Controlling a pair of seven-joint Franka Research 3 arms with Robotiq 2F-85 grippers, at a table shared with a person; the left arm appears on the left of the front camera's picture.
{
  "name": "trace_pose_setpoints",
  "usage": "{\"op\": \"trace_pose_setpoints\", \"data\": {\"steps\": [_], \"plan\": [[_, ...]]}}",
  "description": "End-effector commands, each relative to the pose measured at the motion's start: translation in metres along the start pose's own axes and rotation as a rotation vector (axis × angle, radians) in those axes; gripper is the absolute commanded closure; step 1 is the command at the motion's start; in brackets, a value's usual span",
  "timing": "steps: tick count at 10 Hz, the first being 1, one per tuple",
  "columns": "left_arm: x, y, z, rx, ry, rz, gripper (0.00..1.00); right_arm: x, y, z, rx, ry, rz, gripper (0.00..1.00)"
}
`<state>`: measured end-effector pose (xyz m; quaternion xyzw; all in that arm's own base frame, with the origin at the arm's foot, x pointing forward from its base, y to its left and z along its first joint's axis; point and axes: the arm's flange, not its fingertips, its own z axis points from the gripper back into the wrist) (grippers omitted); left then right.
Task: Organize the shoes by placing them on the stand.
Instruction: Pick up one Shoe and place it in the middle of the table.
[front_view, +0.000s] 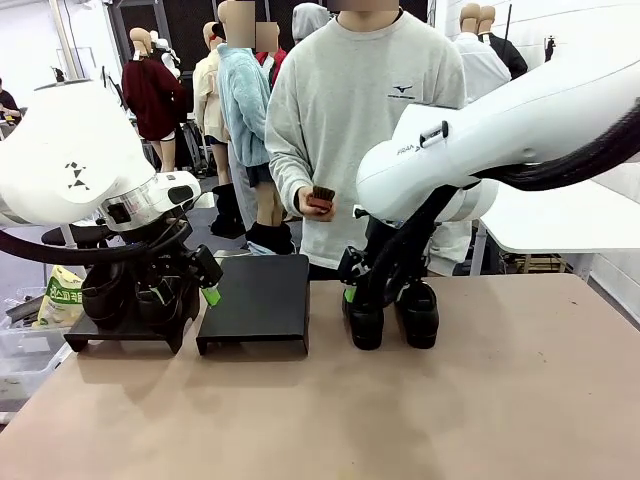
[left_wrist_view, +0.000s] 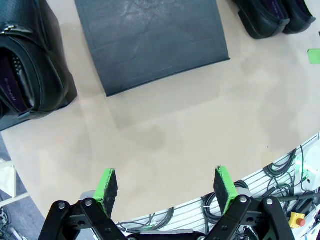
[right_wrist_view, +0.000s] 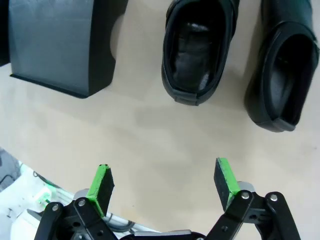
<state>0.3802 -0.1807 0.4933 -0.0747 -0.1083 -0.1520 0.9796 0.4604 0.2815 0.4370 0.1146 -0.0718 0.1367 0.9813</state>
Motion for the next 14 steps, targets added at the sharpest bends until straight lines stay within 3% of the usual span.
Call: {"op": "trace_pose_setpoints", "data": {"steps": [1,2,3,5,7,14], "plan": [[0.000,0.001,0.000,-0.002,-0.001,0.004,0.00,-0.016,-0.002,0.015,-0.011,-0.020,-0.011,0.00],[0.000,0.001,0.000,-0.002,-0.001,0.004,0.00,0.000,0.000,0.000,0.000,0.000,0.000,0.00],[0.000,0.001,0.000,-0.002,-0.001,0.004,0.00,-0.013,-0.002,0.004,-0.065,-0.032,-0.055,0.00],[0.000,0.001,0.000,-0.002,-0.001,0.004,0.00,0.016,0.019,0.001,-0.175,-0.061,-0.104,0.00],[0.000,0.001,0.000,-0.002,-0.001,0.004,0.00,0.051,0.021,-0.020,-0.163,-0.003,-0.136,0.00],[0.000,0.001,0.000,-0.002,-0.001,0.004,0.00,0.097,0.045,-0.069,-0.166,0.047,-0.173,0.00]]}}
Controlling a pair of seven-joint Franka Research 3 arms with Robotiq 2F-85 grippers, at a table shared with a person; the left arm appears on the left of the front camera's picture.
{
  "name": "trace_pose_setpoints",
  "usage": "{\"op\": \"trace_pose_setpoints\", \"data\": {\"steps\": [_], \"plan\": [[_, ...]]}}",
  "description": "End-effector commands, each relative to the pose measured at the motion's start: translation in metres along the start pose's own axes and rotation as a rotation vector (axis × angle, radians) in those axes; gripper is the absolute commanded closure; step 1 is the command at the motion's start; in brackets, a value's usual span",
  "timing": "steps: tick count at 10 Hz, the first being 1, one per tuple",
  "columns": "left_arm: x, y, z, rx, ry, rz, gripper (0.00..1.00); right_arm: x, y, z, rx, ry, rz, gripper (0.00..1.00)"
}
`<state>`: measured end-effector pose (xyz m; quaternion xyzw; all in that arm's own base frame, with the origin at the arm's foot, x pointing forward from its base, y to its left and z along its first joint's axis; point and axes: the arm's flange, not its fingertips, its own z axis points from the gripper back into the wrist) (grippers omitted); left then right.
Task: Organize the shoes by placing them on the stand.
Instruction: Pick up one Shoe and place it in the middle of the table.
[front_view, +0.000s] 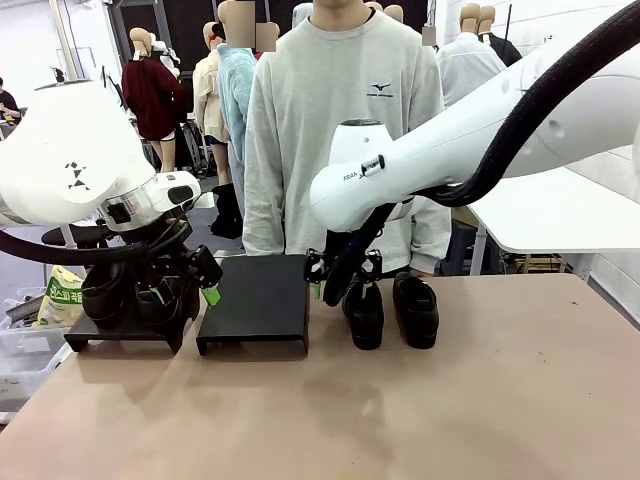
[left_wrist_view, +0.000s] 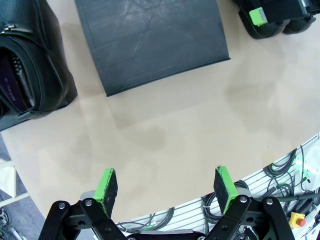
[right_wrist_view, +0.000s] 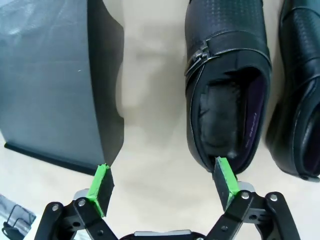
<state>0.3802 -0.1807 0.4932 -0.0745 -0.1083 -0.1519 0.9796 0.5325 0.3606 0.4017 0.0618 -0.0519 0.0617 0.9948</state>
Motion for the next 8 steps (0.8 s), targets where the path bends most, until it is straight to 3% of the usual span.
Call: {"op": "trace_pose_setpoints", "data": {"steps": [1,7,8], "plan": [[0.000,0.001,0.000,-0.003,-0.001,0.004,0.00,0.021,0.001,-0.013,-0.051,-0.002,-0.027,0.00],[0.000,0.001,0.000,-0.003,-0.001,0.004,0.00,0.039,-0.002,-0.046,-0.084,-0.004,-0.046,0.00],[0.000,0.001,0.000,-0.003,-0.001,0.004,0.00,0.040,-0.004,-0.050,-0.104,0.018,-0.058,0.13]]}}
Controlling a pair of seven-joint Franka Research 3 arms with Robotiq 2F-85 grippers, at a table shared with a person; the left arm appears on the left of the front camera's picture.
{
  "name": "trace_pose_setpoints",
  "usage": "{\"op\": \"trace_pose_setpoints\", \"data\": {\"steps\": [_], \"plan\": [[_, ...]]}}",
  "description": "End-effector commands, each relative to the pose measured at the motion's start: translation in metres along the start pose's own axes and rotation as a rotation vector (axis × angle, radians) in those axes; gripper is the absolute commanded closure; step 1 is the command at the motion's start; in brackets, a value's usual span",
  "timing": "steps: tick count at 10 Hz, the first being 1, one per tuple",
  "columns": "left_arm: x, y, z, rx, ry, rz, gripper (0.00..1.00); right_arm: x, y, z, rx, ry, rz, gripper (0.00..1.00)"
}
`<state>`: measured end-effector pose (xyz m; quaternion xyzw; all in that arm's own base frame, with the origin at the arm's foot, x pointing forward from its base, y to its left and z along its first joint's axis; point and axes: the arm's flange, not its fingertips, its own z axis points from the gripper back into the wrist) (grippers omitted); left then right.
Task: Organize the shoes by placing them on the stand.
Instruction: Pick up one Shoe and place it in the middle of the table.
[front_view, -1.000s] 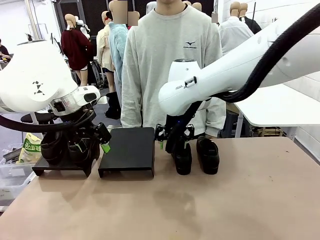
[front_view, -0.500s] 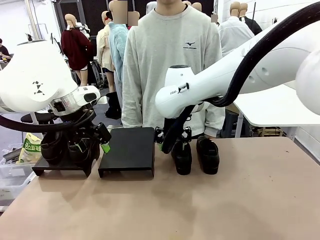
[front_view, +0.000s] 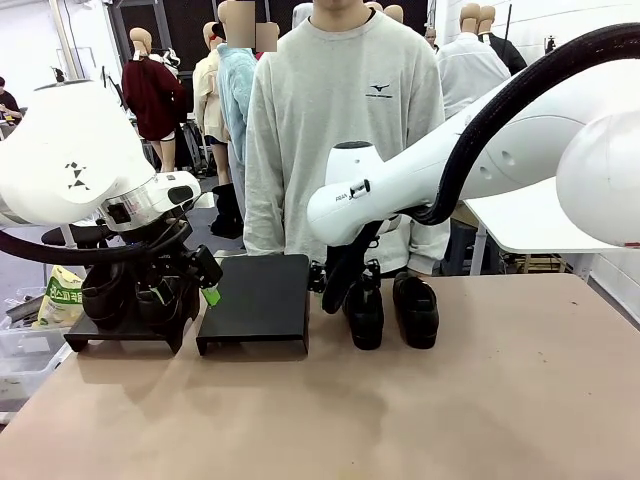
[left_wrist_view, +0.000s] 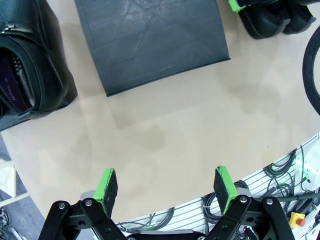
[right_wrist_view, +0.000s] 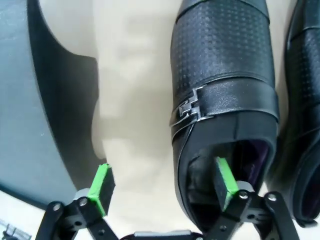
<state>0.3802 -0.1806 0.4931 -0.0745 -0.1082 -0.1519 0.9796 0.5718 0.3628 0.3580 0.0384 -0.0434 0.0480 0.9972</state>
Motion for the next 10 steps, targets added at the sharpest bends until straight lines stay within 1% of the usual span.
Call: {"op": "trace_pose_setpoints", "data": {"steps": [1,4,5,10], "plan": [[0.0000,0.0011,0.0004,-0.003,-0.001,0.004,0.00,0.0036,0.0044,-0.0012,-0.070,-0.008,-0.037,0.30],[0.0000,0.0011,0.0004,-0.003,-0.001,0.004,0.00,0.0016,0.0012,0.0014,-0.079,-0.014,-0.052,0.84],[0.0000,0.0011,0.0004,-0.003,-0.001,0.004,0.00,0.0020,0.0010,0.0007,-0.080,-0.012,-0.058,1.00],[0.0000,0.0011,0.0004,-0.003,-0.001,0.004,0.00,0.0028,0.0018,-0.0004,-0.088,0.031,-0.077,1.00]]}}
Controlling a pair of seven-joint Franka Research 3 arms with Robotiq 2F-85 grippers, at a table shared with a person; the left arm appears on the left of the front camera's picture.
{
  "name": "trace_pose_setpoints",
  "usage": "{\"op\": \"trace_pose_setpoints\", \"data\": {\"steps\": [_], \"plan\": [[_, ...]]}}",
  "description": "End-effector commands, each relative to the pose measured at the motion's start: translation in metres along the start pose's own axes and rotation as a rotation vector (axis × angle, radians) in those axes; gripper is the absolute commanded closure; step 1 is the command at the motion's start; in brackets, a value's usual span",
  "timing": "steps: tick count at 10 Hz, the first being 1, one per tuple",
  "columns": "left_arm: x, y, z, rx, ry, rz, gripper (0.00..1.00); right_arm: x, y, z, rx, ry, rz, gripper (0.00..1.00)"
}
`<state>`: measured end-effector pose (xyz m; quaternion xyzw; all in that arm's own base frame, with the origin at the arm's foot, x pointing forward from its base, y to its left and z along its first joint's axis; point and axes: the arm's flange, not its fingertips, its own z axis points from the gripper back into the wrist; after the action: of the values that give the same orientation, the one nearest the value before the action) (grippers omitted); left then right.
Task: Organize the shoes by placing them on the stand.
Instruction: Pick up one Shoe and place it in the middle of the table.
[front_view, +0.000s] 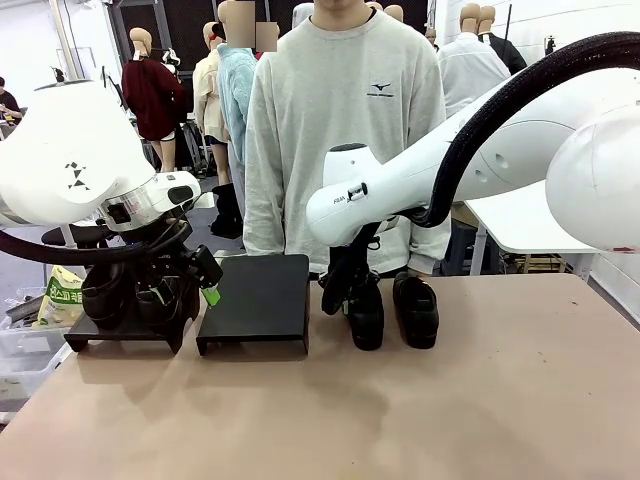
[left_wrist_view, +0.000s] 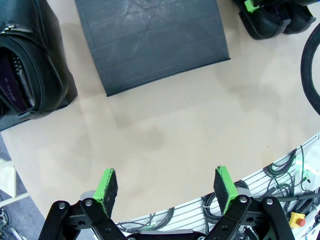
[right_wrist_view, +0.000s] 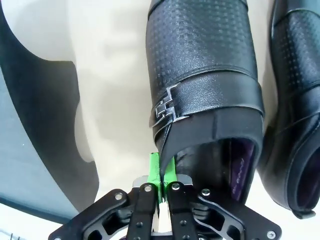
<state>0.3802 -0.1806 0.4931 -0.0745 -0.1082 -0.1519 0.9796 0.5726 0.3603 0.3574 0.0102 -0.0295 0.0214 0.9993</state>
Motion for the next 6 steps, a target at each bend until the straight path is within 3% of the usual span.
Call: {"op": "trace_pose_setpoints", "data": {"steps": [1,3,6], "plan": [[0.000,0.001,0.000,-0.003,-0.001,0.004,0.00,0.001,0.004,0.002,-0.029,0.006,-0.034,1.00],[0.000,0.001,0.000,-0.003,-0.001,0.004,0.00,-0.021,0.003,0.039,-0.012,-0.015,-0.063,1.00],[0.000,0.001,0.000,-0.003,-0.001,0.004,0.00,-0.088,0.011,0.106,0.007,-0.025,-0.058,1.00]]}}
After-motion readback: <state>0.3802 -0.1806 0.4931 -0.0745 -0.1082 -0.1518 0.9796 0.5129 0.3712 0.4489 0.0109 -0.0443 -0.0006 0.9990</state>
